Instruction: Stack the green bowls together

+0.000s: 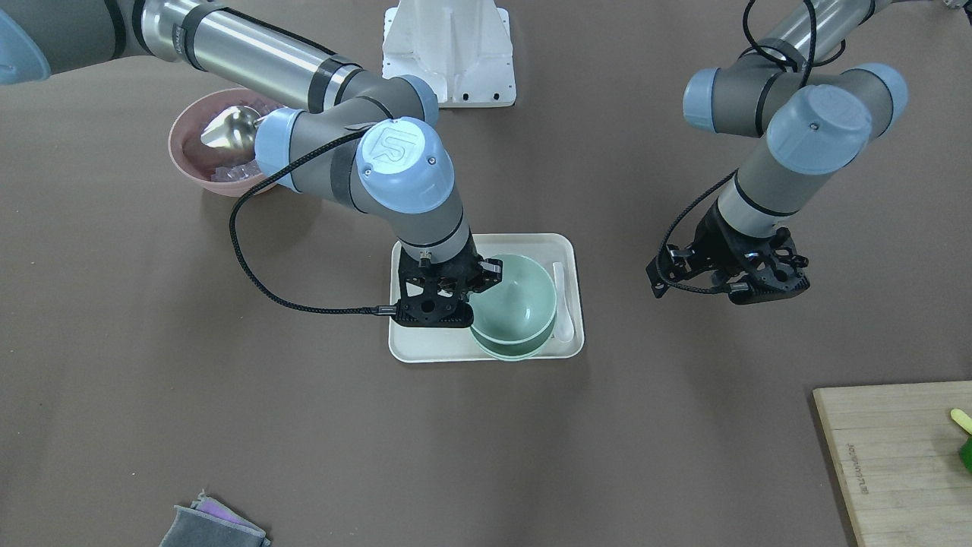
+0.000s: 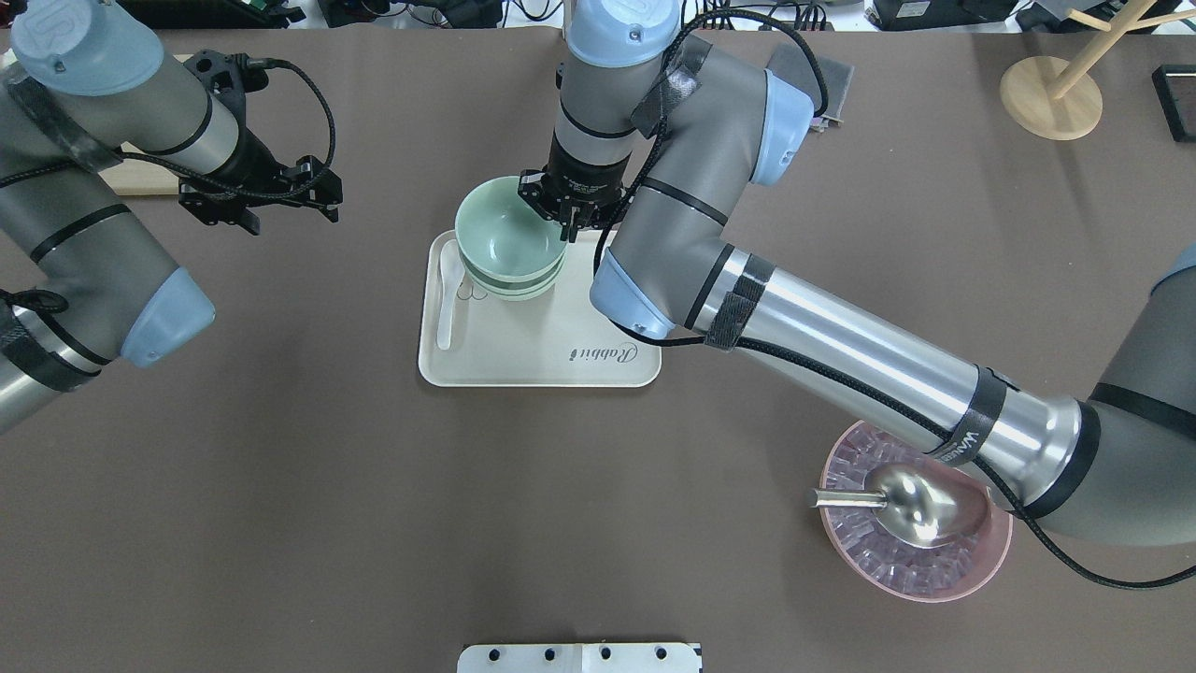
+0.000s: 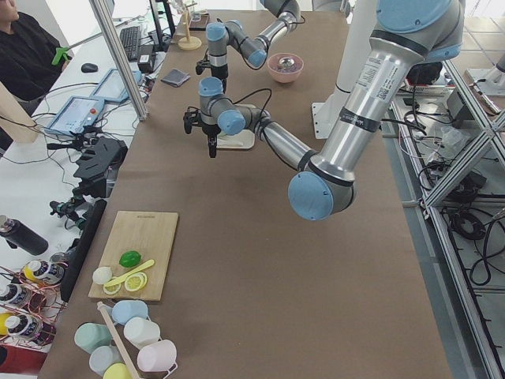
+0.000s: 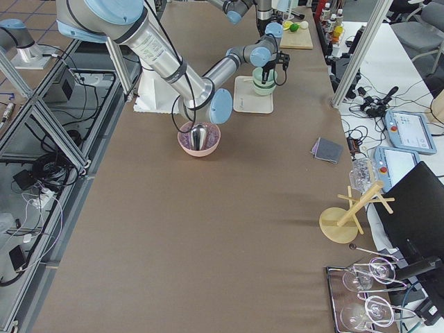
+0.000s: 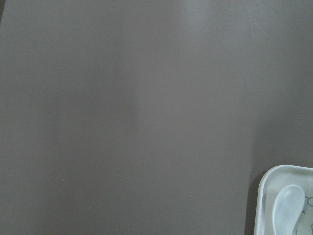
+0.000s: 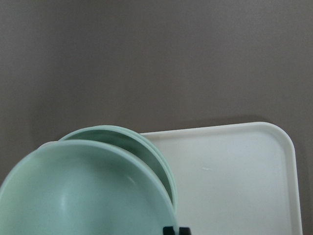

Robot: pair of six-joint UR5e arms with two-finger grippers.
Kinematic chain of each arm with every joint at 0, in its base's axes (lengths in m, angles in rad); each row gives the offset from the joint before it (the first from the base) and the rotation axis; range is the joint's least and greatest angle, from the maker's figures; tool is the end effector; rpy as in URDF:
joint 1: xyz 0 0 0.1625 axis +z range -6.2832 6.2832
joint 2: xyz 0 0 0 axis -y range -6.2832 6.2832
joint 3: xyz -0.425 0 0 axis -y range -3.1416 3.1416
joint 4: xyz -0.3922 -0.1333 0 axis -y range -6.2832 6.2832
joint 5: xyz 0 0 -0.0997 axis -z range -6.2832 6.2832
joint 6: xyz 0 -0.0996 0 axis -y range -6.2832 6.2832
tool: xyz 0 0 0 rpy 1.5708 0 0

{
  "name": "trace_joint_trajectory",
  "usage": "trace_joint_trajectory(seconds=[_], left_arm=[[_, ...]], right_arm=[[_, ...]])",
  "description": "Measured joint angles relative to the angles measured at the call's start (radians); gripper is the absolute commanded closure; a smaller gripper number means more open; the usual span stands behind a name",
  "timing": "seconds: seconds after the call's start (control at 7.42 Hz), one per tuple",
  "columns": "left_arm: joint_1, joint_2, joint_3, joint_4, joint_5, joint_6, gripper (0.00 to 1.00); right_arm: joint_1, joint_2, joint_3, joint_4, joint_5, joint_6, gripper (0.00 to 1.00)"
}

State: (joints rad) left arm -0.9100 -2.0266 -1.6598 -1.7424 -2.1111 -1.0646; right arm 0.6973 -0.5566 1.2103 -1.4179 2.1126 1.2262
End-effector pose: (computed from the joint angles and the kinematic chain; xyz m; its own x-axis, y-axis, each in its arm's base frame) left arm 0.3365 -0.5665 0.3398 0.6326 -0.1363 -0.7624 0.1864 0.9823 -0.0209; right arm -0.5628 -0.5783 0.1356 0.5887 0.1156 0.8000 -0.0700 0.9933 -0.0920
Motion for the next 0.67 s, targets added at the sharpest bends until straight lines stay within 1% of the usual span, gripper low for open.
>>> trace_joint_trajectory(seconds=[0.67], left_arm=[[0.0,-0.001,0.006,0.0,-0.002,0.0,0.02]], right_arm=[[-0.018,0.006,-0.02,0.002,-0.024,0.001,1.0]])
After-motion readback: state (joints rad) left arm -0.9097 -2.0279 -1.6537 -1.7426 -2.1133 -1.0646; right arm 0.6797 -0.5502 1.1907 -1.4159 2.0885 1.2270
